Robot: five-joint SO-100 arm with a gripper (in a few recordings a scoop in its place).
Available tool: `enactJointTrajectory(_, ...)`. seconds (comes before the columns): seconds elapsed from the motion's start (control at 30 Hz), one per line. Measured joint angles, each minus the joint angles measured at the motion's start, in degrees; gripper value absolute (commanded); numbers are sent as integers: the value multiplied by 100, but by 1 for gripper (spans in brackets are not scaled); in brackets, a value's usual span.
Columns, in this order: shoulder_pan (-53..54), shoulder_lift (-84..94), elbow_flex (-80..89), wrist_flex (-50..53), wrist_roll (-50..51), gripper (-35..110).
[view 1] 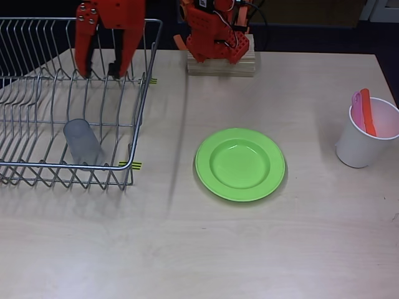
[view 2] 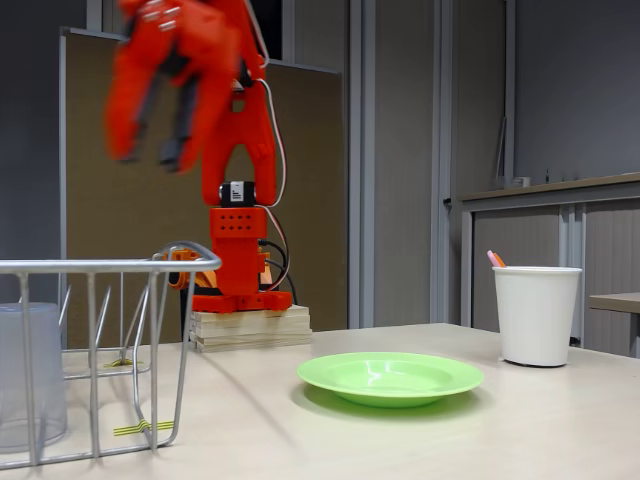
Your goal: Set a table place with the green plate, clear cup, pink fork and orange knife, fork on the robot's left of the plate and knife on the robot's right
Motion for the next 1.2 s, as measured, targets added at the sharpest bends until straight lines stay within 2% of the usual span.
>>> enactJointTrajectory(0.17, 650, -703, 0, -264, -773, 44)
enactJointTrajectory(0.5, 483, -2479, -571, -703, -1397, 48)
enactJointTrajectory(0.87, 387, -3674, -1652, -659, -1626, 43)
enactJointTrajectory(1.2, 404, -3920, -1872, -562, -1626, 29)
